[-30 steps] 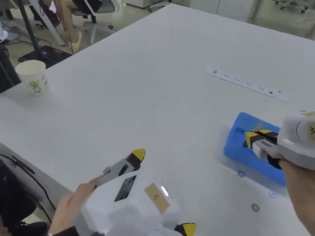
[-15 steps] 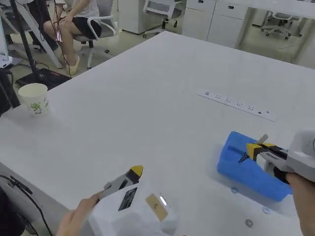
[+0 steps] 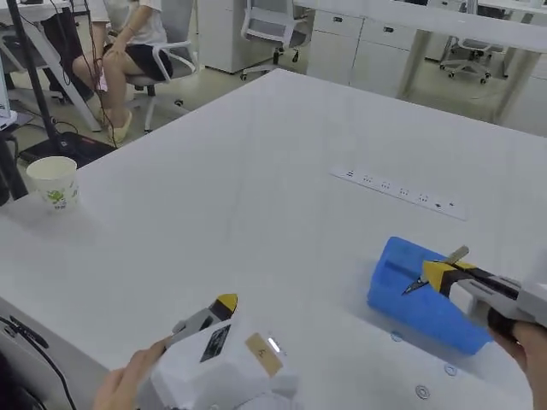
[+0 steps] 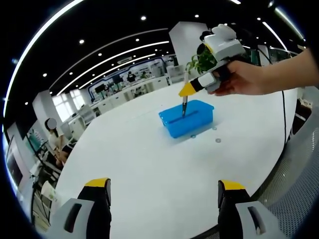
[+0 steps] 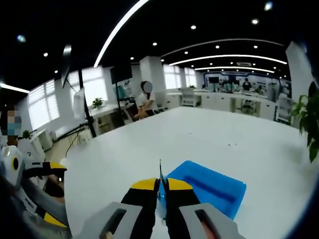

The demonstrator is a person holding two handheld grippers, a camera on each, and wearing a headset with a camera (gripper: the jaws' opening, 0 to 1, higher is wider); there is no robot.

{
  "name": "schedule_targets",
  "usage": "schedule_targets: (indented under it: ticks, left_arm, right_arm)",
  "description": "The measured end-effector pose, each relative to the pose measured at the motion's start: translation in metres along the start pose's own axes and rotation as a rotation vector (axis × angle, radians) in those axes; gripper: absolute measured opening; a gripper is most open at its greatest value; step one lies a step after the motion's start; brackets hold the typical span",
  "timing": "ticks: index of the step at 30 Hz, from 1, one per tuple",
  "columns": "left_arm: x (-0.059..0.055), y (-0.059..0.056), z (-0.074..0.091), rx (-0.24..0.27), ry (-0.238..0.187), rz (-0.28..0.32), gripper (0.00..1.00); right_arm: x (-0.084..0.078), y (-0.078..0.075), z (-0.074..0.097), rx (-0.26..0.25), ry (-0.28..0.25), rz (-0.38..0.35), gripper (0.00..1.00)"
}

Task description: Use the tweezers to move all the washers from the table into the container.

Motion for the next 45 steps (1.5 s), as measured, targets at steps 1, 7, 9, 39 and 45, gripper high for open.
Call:
schedule_targets:
  ticks: [1, 7, 9, 39, 45]
  left_arm:
    - [0.0, 0.0, 0.0, 0.001, 0.001, -0.001, 0.91]
    - [0.0, 0.0, 0.0, -0.003, 0.001, -0.004, 0.9]
    - [0.001, 0.0, 0.001, -0.003, -0.01, -0.003, 0.9]
    - [0.001, 0.0, 0.0, -0.007, -0.004, -0.003, 0.89]
    - [0.0, 0.0, 0.0, -0.006, 0.0, -0.006, 0.89]
  right_arm:
    - [-0.003, 0.0, 0.0, 0.005, 0.007, 0.006, 0.02]
    - [-0.017, -0.002, -0.002, 0.01, 0.057, 0.036, 0.02]
    - [-0.021, -0.003, -0.003, 0.01, 0.072, 0.036, 0.02]
    - [-0.043, -0.013, -0.018, 0.002, 0.14, 0.076, 0.02]
    - [-0.045, -0.011, -0.018, 0.005, 0.146, 0.135, 0.02]
Point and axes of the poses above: the centre of the closed fingertips' face, and the gripper's own axes: z roughly backward along the fingers, y roughly to its left, x roughly out of its top, the point moved 10 cm from there along z, roughly backward along the fingers, and after that the axes turned 14 degrees about -z, right-handed, at the moved point
